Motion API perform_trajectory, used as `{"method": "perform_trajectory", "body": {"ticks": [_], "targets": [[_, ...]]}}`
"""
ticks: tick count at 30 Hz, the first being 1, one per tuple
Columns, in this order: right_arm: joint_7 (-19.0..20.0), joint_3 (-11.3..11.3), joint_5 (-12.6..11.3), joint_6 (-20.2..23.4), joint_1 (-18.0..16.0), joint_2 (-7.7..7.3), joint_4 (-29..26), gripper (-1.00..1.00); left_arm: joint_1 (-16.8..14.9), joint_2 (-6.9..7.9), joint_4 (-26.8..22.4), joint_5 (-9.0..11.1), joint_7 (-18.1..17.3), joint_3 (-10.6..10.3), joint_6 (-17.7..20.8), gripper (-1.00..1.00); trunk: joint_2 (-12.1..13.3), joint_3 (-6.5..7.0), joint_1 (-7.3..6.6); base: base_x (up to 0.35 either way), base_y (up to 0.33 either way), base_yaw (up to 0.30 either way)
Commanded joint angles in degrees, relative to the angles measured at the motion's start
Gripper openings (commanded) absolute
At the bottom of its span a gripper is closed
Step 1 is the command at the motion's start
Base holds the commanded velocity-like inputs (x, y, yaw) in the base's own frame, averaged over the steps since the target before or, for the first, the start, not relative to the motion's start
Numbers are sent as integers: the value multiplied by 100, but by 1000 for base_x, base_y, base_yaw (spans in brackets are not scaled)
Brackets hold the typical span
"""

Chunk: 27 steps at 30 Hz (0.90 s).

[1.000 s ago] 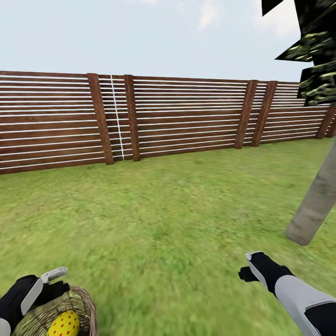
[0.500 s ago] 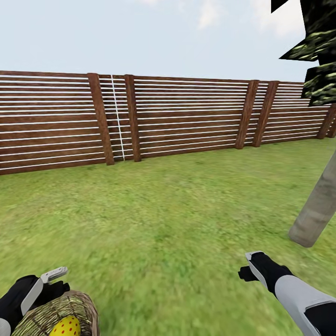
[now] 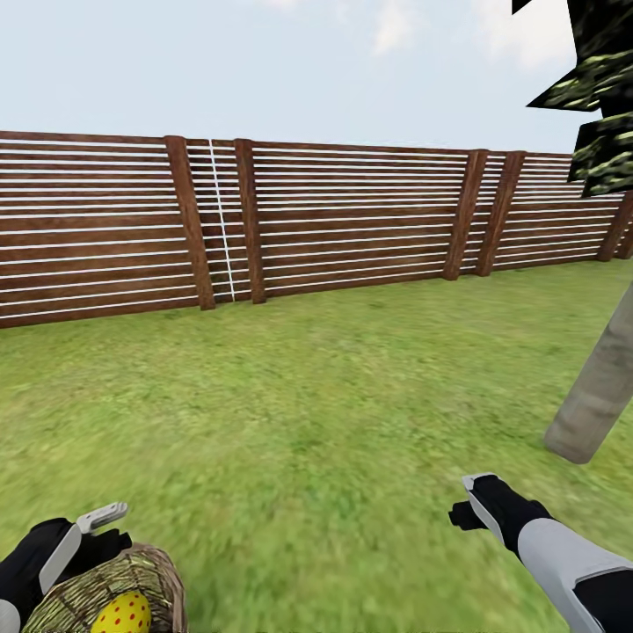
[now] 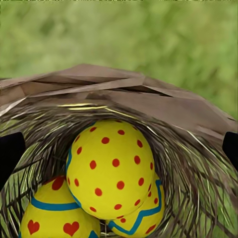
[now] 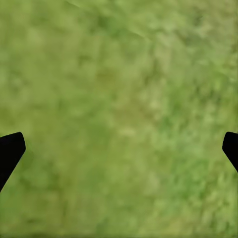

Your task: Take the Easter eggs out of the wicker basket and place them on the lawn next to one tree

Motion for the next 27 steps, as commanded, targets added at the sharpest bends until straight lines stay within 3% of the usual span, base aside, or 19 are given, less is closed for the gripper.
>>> {"method": "perform_trajectory", "body": {"ticks": [1, 15, 21, 27], "targets": [[-20, 46, -59, 31, -2, -5, -12, 100, -2, -1, -10, 34, 11, 18, 31, 100, -2, -6, -1, 0, 0, 0], [-20, 46, -59, 30, -2, -5, -12, 100, -2, 0, -12, 34, 7, 19, 30, 100, -2, -6, -1, -3, 0, 0], [-21, 49, -59, 30, -2, -5, -12, 100, -2, -3, -4, 34, 7, 19, 31, 100, -2, -6, -1, -234, 0, 0], [-20, 46, -59, 30, -2, -5, -12, 100, -2, -8, -4, 34, 7, 19, 30, 100, -2, -6, -1, -40, 0, 0]]}}
